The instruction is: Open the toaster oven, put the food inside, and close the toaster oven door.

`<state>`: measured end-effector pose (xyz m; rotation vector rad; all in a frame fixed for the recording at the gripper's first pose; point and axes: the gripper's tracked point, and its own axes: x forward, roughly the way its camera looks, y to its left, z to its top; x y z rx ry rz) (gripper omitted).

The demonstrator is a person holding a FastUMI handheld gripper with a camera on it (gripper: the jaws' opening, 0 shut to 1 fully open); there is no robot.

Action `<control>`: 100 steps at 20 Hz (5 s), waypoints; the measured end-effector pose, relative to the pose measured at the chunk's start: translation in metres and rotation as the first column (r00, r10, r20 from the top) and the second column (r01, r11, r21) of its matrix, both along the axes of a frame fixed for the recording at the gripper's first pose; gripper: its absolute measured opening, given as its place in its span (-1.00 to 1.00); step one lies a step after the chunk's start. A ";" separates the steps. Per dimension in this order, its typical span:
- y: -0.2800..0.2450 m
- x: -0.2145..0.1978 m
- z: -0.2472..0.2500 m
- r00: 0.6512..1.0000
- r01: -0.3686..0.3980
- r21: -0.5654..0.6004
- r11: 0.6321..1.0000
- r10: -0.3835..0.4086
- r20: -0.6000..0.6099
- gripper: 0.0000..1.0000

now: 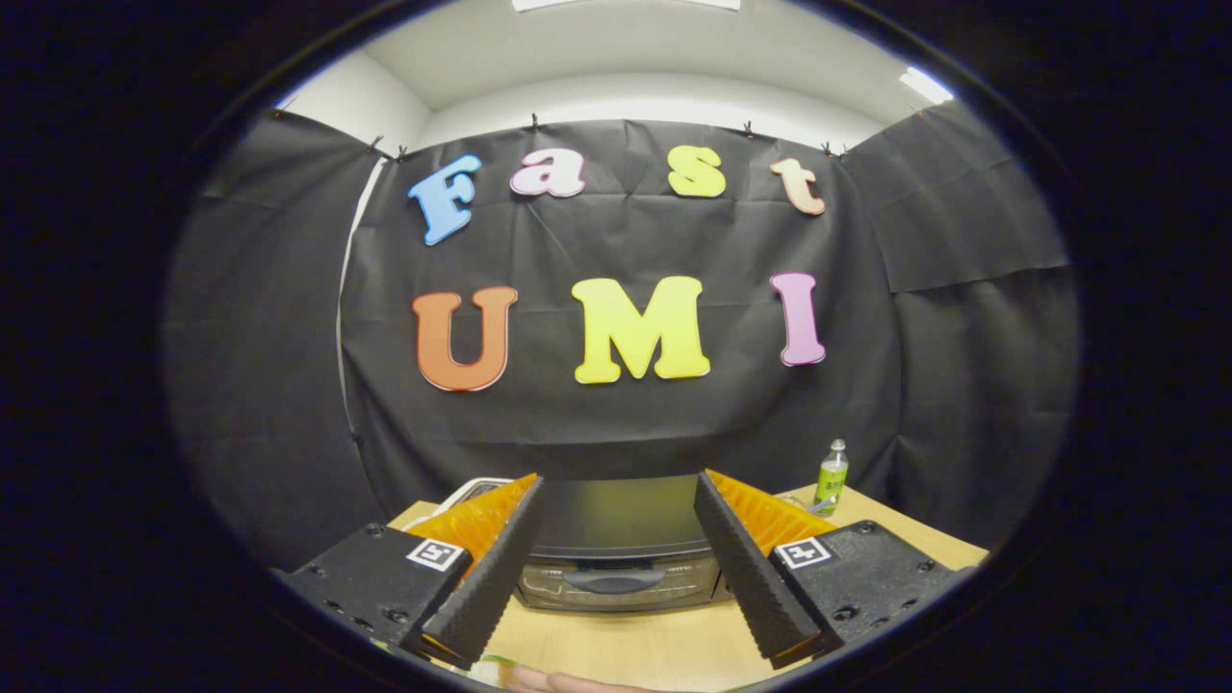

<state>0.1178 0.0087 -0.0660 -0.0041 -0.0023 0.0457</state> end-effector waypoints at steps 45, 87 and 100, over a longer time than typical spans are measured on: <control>-0.008 -0.025 -0.260 0.856 -0.074 -0.041 0.996 0.042 -0.515 1.00; 0.110 -0.149 -0.263 0.037 -0.297 0.534 0.791 0.569 -0.822 -0.08; 0.103 -0.164 -0.206 0.103 -0.362 0.638 0.679 0.710 -0.697 -0.26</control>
